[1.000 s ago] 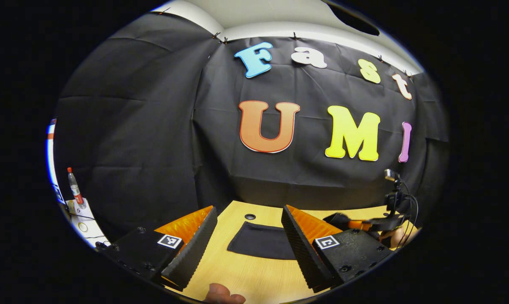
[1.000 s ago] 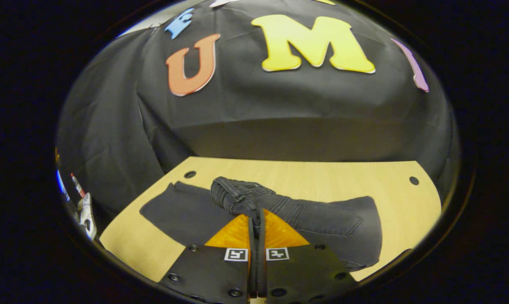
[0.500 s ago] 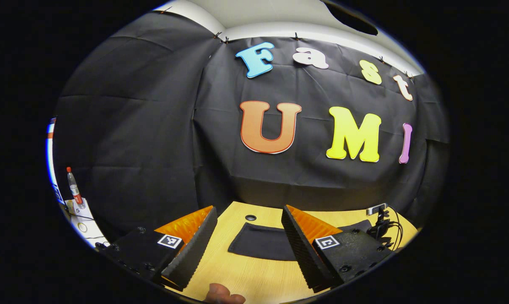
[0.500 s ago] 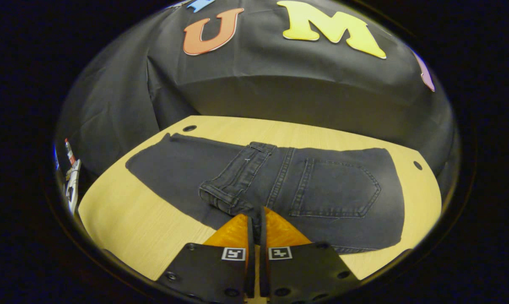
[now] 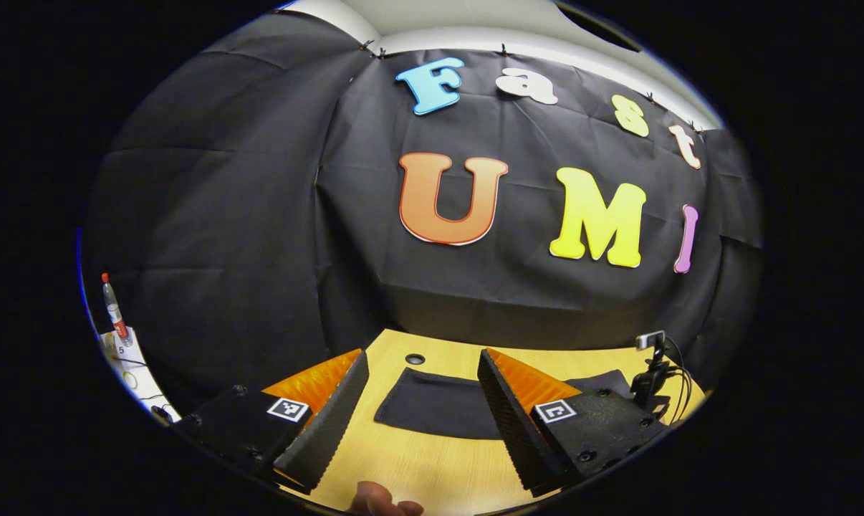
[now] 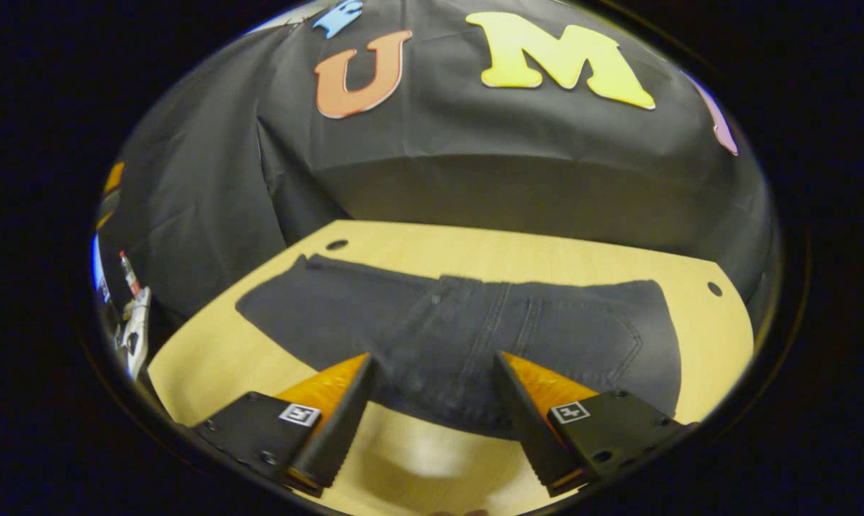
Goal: Grasp the waist and the cuffs of the jeans and fold them to make the two legs overlap; first hold the waist and fold one-third of the jeans toward the cuffs, then hold the cuffs and fold the remaining one-third in the same direction to finish folding.
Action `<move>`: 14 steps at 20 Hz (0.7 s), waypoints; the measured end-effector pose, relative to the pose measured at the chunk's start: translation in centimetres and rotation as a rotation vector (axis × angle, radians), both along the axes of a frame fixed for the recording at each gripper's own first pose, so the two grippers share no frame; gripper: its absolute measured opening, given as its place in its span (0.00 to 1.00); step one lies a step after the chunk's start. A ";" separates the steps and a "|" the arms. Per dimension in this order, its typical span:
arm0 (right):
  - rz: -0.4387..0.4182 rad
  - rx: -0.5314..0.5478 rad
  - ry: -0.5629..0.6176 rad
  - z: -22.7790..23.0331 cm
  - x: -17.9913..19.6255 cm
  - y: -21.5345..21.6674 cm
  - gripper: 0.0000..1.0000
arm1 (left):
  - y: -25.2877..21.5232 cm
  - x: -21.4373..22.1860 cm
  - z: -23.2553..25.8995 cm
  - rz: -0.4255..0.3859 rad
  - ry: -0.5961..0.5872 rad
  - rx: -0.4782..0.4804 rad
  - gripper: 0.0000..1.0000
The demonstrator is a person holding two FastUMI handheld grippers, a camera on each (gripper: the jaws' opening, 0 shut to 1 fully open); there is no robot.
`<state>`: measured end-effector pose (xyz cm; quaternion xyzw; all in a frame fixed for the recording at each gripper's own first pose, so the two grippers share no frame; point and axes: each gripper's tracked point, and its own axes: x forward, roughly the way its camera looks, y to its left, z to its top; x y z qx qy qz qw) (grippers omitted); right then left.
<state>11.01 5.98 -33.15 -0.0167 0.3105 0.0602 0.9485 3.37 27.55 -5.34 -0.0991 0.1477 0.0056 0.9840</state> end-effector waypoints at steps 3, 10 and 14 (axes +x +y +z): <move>0.019 -0.006 -0.055 3.5 1.2 0.8 0.98 | -0.7 0.8 -1.4 -0.013 0.027 -0.028 0.99; 0.018 0.006 -0.266 15.3 3.9 -0.3 0.98 | -2.0 2.8 -9.0 0.035 0.202 -0.412 0.99; -0.016 0.003 -0.375 22.1 3.9 -2.9 0.99 | -1.7 4.1 -14.1 0.159 0.320 -0.776 0.99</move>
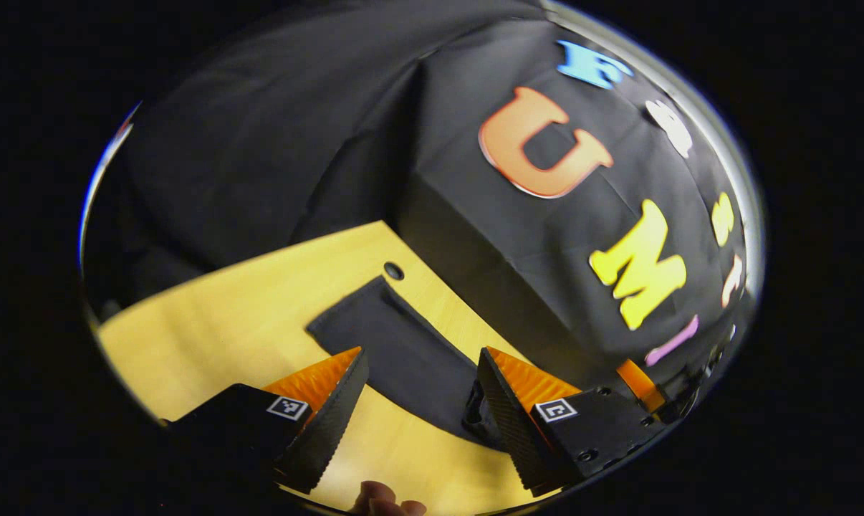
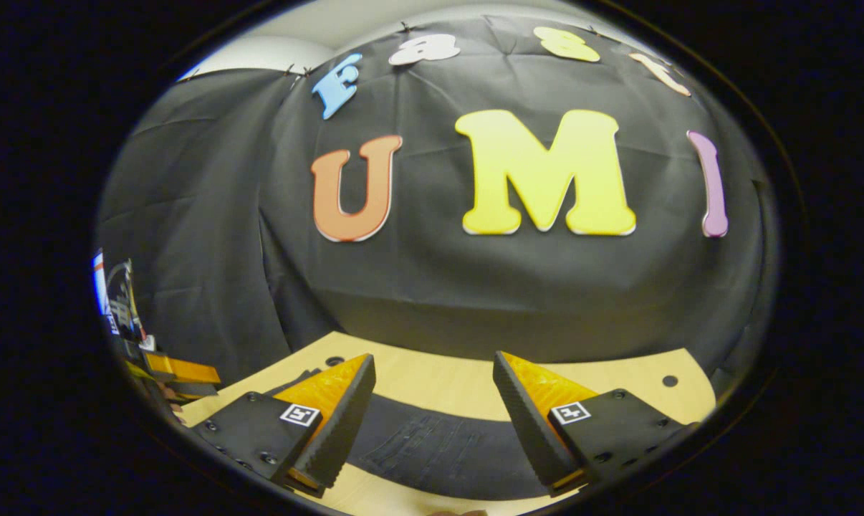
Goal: Grasp the waist and the cuffs of the jeans and fold them to make the two legs overlap; first hold the waist and fold one-third of the jeans toward the cuffs, then hold the cuffs and fold the remaining one-third in the same direction to finish folding.
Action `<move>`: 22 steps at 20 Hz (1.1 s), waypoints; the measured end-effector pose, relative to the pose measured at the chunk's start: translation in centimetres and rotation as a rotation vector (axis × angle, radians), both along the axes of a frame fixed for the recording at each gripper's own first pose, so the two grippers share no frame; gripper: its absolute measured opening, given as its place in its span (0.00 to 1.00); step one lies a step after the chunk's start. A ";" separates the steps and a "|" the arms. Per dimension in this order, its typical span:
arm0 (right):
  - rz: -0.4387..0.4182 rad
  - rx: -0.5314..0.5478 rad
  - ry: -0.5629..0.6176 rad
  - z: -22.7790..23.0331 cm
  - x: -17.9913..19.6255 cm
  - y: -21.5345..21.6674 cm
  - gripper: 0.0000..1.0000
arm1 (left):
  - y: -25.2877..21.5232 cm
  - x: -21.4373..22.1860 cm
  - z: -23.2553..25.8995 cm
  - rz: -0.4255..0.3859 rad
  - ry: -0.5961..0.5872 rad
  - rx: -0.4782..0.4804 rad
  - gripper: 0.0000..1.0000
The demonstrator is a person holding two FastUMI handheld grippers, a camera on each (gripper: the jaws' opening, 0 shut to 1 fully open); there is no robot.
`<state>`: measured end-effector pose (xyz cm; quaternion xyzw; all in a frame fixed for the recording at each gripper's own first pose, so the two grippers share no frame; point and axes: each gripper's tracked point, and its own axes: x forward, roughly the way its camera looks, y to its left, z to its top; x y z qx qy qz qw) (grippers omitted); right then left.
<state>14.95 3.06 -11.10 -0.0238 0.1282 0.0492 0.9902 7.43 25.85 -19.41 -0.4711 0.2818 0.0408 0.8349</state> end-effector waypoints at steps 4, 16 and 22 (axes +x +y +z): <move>-0.052 -0.032 -0.078 4.9 -0.4 -3.3 0.97 | 0.6 0.4 -4.7 0.112 0.107 -0.224 0.99; -0.189 -0.089 -0.163 10.9 -1.2 -10.3 0.97 | 1.8 2.7 -10.2 0.260 0.259 -0.369 1.00; -0.231 -0.109 -0.156 11.2 -0.9 -12.6 1.00 | 1.5 5.2 -10.7 0.290 0.248 -0.408 1.00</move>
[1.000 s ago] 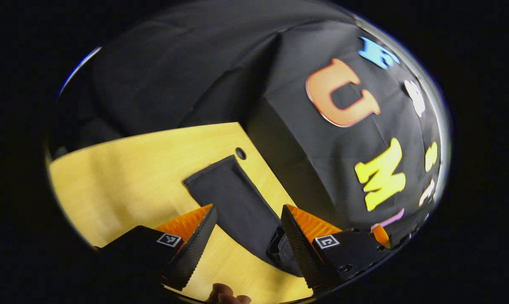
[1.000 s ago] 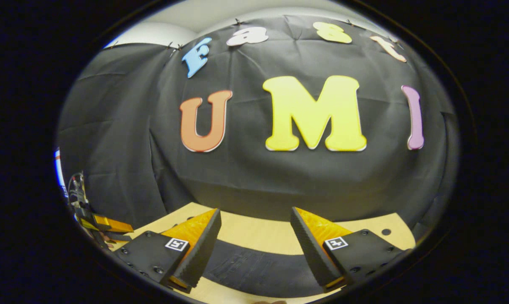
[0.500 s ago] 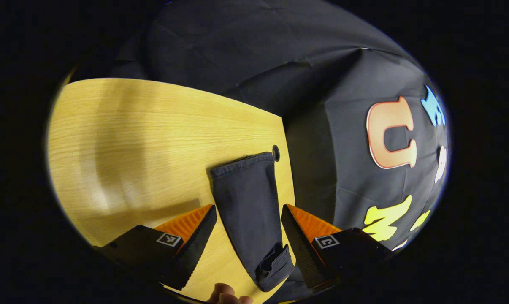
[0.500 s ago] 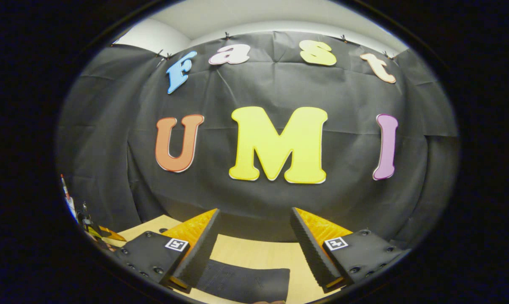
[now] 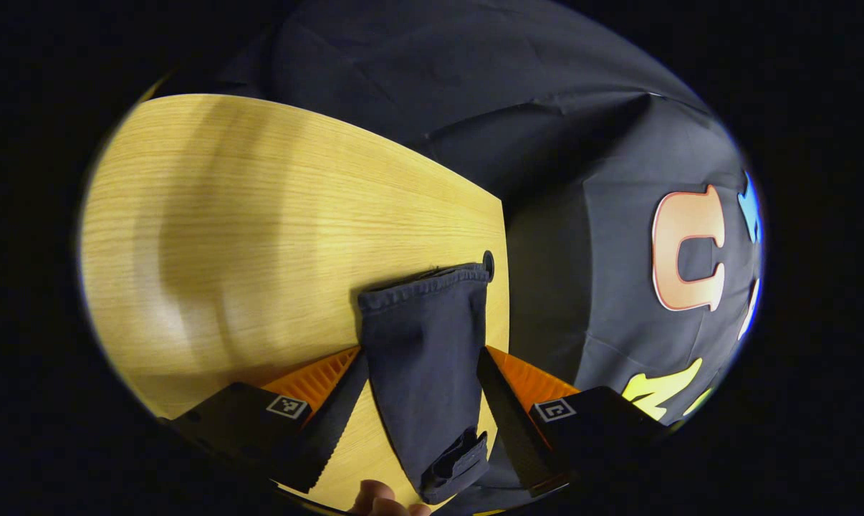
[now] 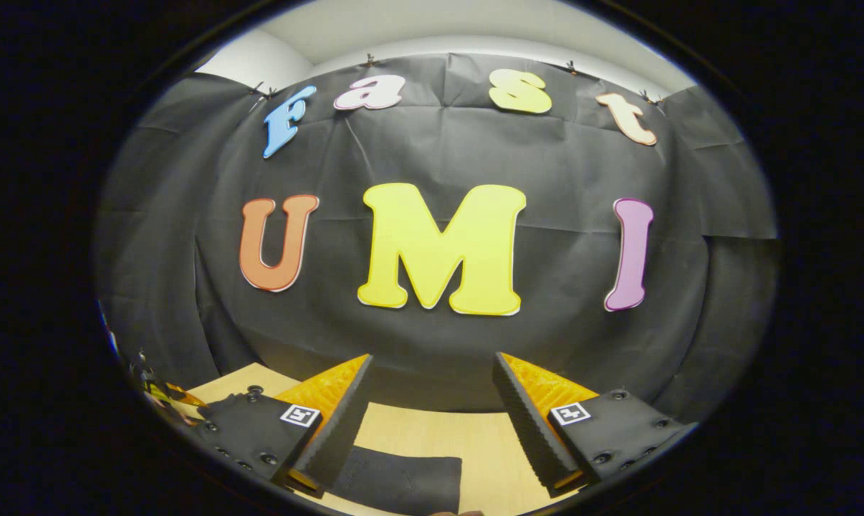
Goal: Grasp the waist and the cuffs of the jeans and fold them to make the two legs overlap; first hold the waist and fold one-third of the jeans toward the cuffs, then hold the cuffs and fold the remaining one-third in the same direction to finish folding.
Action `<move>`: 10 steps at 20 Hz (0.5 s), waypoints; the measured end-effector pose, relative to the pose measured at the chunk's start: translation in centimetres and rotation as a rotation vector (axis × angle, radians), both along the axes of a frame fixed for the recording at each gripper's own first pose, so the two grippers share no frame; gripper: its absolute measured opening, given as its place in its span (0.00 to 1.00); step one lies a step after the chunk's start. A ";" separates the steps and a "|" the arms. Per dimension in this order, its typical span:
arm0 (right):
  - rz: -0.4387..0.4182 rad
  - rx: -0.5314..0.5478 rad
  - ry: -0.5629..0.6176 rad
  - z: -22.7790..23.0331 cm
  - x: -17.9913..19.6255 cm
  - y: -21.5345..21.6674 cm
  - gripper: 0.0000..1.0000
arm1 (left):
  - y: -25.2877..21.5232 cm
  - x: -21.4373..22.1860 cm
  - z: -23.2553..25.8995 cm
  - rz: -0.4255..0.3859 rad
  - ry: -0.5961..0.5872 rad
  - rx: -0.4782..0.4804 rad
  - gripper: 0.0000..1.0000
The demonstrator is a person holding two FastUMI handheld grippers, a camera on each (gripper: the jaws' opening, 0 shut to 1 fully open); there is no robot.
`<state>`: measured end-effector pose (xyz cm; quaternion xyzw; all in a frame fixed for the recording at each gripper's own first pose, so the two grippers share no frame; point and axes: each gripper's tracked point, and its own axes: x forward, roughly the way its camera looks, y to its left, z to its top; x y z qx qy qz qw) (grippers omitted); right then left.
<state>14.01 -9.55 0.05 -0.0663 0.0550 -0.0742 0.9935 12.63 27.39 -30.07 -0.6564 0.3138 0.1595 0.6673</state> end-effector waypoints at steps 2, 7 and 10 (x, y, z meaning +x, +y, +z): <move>-0.010 0.002 0.005 -0.1 0.1 -0.7 1.00 | 0.0 1.0 -0.1 0.022 -0.002 -0.017 1.00; -0.032 0.019 0.018 -0.3 0.2 -2.2 0.98 | 0.0 3.7 -0.3 0.102 -0.035 -0.079 0.98; -0.044 0.006 0.019 0.1 0.0 -3.2 1.00 | 0.2 4.8 -1.1 0.116 -0.041 -0.074 0.97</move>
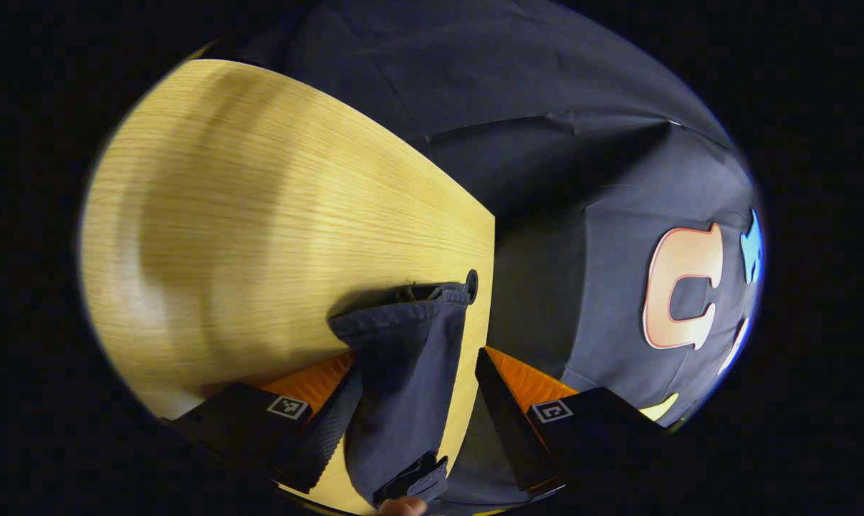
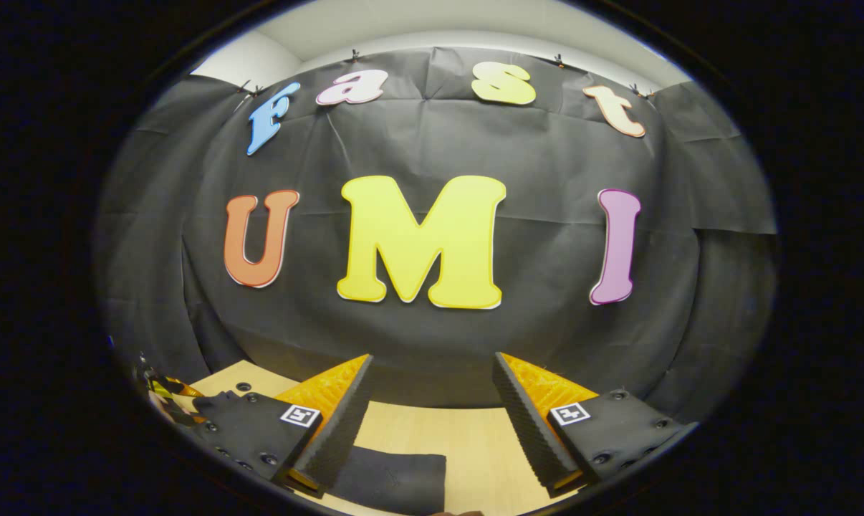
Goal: Grasp the waist and the cuffs of the jeans and fold them to make the two legs overlap; first hold the waist and fold one-third of the jeans toward the cuffs, then hold the cuffs and fold the remaining one-third in the same direction to finish folding.
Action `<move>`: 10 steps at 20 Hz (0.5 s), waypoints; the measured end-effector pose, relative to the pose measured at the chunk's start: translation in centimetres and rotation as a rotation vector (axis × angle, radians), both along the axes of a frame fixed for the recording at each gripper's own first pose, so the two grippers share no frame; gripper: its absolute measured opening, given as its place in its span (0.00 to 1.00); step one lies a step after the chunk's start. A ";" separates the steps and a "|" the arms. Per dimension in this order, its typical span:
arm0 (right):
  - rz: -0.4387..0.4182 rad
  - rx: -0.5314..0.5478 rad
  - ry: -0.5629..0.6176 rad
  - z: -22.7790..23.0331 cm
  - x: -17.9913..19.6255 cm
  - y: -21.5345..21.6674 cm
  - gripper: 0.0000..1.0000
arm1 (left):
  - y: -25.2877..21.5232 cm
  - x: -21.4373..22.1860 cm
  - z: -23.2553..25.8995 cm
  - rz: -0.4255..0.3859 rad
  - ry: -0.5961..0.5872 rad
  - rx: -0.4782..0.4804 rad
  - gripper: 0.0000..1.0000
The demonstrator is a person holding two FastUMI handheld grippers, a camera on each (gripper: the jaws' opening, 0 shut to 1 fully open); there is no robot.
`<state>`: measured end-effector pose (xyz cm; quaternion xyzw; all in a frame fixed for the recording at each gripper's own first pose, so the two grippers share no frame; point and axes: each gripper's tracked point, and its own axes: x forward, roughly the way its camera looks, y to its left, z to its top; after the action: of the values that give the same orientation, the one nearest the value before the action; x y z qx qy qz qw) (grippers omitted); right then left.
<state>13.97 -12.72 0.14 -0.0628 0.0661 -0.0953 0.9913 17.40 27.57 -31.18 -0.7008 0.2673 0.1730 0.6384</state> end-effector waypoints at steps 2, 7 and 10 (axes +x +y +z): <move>-0.008 -0.010 0.000 0.3 -0.2 -0.6 1.00 | -0.1 0.1 -1.4 -0.001 0.031 -0.024 0.66; -0.029 -0.010 0.005 0.5 -0.8 -2.1 0.97 | -0.1 -0.2 -2.3 -0.052 0.041 0.056 0.10; -0.031 -0.008 0.012 0.5 -1.2 -2.8 0.98 | 0.1 0.0 -1.0 -0.071 0.023 0.100 0.05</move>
<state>12.75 -15.47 0.67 -0.0662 0.0725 -0.1107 0.9890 17.43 27.64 -32.20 -0.6560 0.2903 0.1718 0.6752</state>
